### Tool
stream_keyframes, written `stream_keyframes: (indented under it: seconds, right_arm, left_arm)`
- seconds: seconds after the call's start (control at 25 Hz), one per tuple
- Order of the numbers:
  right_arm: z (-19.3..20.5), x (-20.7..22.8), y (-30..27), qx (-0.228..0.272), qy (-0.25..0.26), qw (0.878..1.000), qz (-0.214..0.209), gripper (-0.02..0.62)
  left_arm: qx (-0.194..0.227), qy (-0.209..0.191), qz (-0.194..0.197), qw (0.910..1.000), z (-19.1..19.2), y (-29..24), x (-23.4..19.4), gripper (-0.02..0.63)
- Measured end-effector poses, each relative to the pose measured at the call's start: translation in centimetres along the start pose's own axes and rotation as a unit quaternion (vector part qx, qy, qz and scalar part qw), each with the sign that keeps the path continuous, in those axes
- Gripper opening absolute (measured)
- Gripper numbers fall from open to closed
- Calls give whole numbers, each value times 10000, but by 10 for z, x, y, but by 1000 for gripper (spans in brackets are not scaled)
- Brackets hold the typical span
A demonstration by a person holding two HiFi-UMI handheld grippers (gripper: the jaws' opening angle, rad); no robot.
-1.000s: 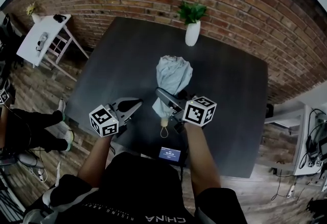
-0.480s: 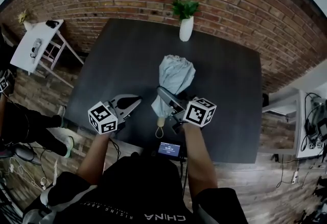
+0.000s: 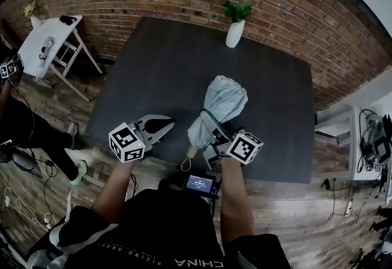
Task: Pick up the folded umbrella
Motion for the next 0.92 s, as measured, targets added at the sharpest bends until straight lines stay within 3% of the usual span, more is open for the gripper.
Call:
stream_keyframes:
  seconds: [0.44,0.92]
  right_arm:
    - [59,-42,17,27,318,9985,452,307]
    - [73,-64,32,125,435,9973,581,307]
  left_arm:
    - [131,-56,302,9994,22,38,27,2]
    - [287,-97,501,9983,26,44,48,2]
Point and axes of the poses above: the fingertips, and each gripper's own axes: y backward along the fingers, x to its right, z out of its underside, the point moved 3 cm from there along y, backward along the fingers, and after that the axes turned 6 degrees about -x, right-handed, at the moved point
